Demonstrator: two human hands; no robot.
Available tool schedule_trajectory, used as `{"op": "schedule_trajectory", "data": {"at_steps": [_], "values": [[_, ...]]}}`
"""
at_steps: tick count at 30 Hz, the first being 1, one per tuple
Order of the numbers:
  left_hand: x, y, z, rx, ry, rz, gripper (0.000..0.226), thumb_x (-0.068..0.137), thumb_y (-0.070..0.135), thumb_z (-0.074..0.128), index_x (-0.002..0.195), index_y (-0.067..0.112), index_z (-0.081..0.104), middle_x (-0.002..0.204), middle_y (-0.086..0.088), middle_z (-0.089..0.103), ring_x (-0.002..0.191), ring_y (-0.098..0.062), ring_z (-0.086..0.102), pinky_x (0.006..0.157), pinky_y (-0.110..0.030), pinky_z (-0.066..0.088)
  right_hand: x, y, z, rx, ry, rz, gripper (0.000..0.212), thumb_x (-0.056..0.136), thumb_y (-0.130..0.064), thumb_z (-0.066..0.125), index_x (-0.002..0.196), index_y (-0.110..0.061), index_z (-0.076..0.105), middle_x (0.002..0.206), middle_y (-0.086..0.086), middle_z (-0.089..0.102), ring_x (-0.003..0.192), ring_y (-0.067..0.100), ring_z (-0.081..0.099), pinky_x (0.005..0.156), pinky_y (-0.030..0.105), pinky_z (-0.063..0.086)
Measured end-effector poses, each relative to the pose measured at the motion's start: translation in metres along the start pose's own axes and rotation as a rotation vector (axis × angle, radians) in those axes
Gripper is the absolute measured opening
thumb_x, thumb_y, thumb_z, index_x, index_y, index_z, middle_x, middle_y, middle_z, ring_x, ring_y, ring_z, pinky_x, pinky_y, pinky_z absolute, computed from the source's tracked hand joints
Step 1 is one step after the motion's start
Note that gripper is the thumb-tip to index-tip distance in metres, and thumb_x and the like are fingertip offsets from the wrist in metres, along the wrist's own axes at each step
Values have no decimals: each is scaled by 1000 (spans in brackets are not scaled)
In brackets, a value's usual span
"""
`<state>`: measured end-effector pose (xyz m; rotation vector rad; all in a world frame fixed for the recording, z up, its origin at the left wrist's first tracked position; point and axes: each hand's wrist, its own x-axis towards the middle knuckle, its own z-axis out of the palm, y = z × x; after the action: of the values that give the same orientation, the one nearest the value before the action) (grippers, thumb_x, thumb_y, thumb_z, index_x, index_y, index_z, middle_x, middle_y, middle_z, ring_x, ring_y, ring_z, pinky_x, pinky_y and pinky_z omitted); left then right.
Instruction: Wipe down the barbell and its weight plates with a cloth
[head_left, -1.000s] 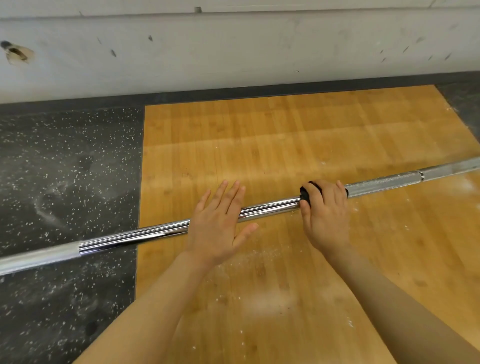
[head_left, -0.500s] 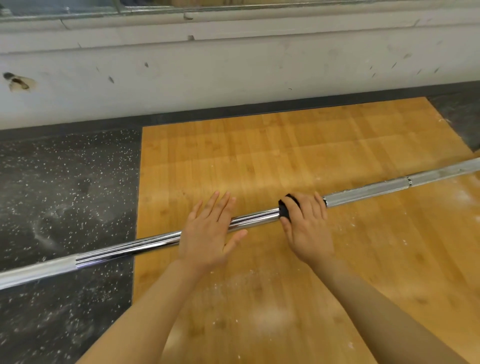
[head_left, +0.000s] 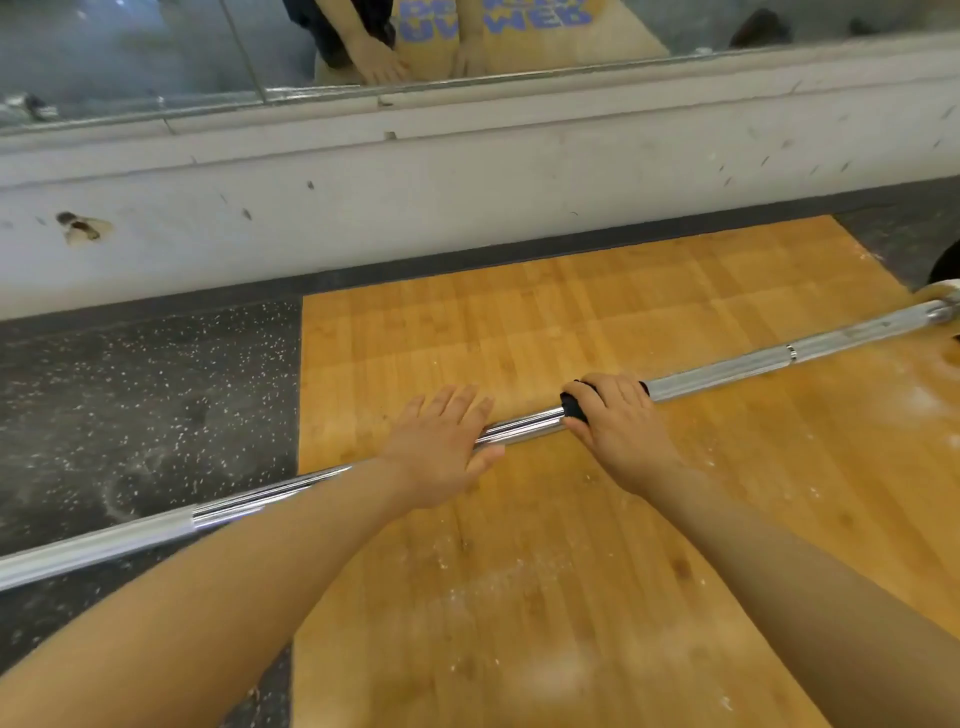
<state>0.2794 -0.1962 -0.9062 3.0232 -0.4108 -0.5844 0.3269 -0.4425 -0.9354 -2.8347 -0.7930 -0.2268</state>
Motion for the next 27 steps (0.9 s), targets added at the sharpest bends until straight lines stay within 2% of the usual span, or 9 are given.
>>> {"op": "schedule_trajectory", "data": {"at_steps": [3,7,11,16,22,27], "values": [[7,11,-17,83,-13,18,66,101,52,27,155,20,6,163,-4,-2,150,-25,1,118,-52,1,2,-3,-13,10,34,39,38,88,-27,69,119,-5,62,112,14,61,101,36,58,86,45,45],[15,43,-23,-130,43,-76,63,100,47,33,154,21,12,163,-2,4,149,-23,4,116,-52,4,-11,-1,-37,-32,115,188,43,82,-23,77,117,-2,63,112,18,62,94,41,60,76,48,49],[18,64,-22,-211,96,-55,61,101,45,32,154,21,13,163,-4,2,149,-23,-1,117,-50,-1,-29,20,-73,-171,55,186,46,82,-23,75,120,-1,61,113,20,61,97,42,60,81,48,48],[19,68,-29,-282,136,-77,60,101,48,29,154,24,14,163,-3,3,150,-23,-2,117,-49,-1,-48,32,-112,-277,26,290,48,81,-24,76,122,-4,60,112,18,61,91,40,60,75,46,50],[28,74,-31,-358,115,-112,64,100,48,31,155,25,6,163,-6,4,149,-27,-1,117,-51,2,-61,35,-124,-336,-45,262,43,86,-26,71,122,-6,58,113,16,60,93,37,57,81,45,48],[35,80,-19,-373,161,-125,64,100,48,30,155,27,4,163,-6,6,149,-27,0,117,-51,2,-69,46,-119,-308,-137,229,42,93,-31,63,129,-10,56,123,12,57,104,36,55,90,44,44]]}}
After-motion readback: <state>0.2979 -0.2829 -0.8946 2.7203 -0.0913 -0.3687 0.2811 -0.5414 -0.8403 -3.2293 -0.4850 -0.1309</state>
